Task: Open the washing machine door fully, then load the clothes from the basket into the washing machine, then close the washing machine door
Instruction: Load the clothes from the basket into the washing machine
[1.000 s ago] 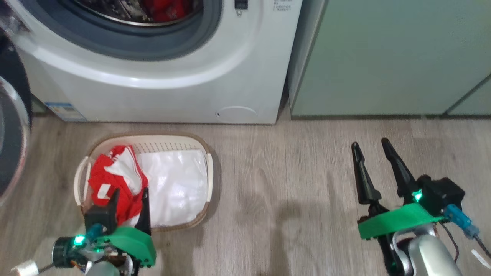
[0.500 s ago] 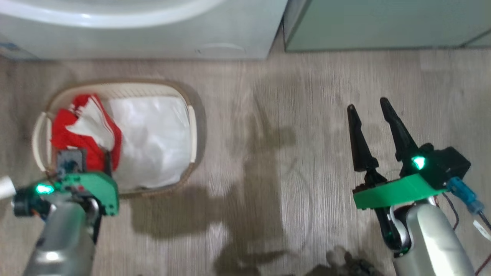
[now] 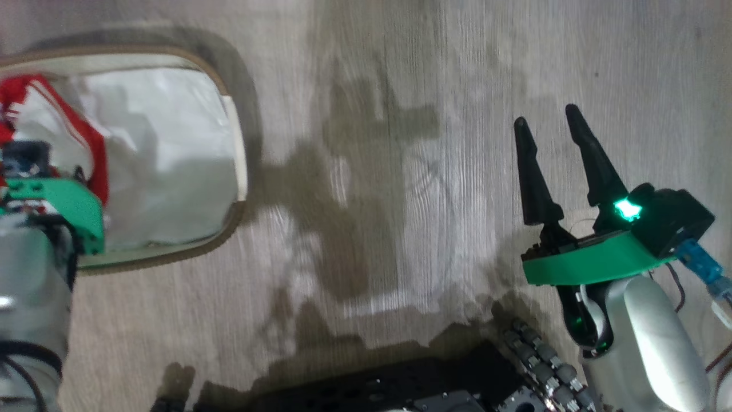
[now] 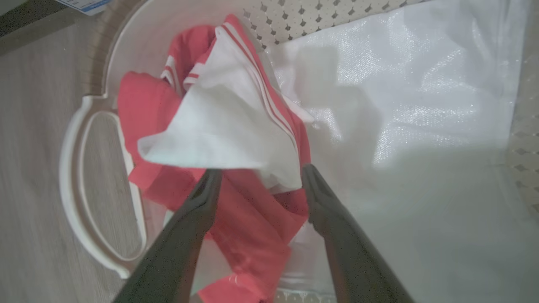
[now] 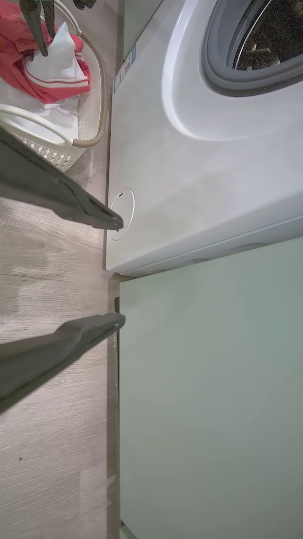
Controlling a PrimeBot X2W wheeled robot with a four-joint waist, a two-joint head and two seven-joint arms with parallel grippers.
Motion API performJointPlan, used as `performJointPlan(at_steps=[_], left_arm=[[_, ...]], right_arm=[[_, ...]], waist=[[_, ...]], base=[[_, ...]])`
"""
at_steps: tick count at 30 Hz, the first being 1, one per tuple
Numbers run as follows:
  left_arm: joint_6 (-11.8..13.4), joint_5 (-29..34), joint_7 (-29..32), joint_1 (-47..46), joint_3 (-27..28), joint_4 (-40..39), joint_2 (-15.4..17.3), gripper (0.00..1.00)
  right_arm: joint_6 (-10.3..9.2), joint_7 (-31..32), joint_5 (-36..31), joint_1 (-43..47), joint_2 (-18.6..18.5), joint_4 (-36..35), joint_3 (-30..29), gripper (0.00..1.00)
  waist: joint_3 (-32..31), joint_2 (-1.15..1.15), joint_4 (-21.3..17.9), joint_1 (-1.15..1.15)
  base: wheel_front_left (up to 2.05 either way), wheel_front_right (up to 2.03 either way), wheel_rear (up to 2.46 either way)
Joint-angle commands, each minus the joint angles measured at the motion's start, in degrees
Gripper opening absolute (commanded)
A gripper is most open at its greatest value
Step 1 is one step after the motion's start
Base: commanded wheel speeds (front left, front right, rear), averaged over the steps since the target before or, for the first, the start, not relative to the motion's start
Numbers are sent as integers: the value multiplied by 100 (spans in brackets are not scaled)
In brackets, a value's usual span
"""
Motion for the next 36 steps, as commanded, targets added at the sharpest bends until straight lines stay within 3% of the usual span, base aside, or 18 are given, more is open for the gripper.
performJointPlan(at_steps=[1,12,21,22,23,24,36], left_arm=[[46,-13,-35,-51,125,-9,343,100],[442,-107,555,-776,197,329,837,100],[409,-177,869,-1112,155,393,936,100],[410,-182,863,-1131,146,396,938,76],[407,-185,857,-1144,134,399,941,22],[389,-197,859,-1152,128,404,937,0],[323,-386,522,-835,87,445,629,0]], right_arm=[[0,-52,79,74,-9,-195,121,100],[0,-52,329,-155,-9,-310,216,100],[0,-52,402,-232,-9,-342,259,100],[0,-52,408,-237,-9,-340,254,100],[0,-52,412,-242,-9,-341,249,100],[0,-52,411,-249,-9,-341,243,100],[0,-52,534,-338,-9,-274,247,100]], waist=[[334,0,-181,-1],[1040,0,-371,-1],[1340,0,-468,-1],[1353,0,-475,-1],[1366,0,-485,-1],[1376,0,-493,-1],[933,0,-451,-1]], base=[[0,0,0],[0,0,0],[0,0,0],[0,0,0],[0,0,0],[0,0,0],[0,0,0]])
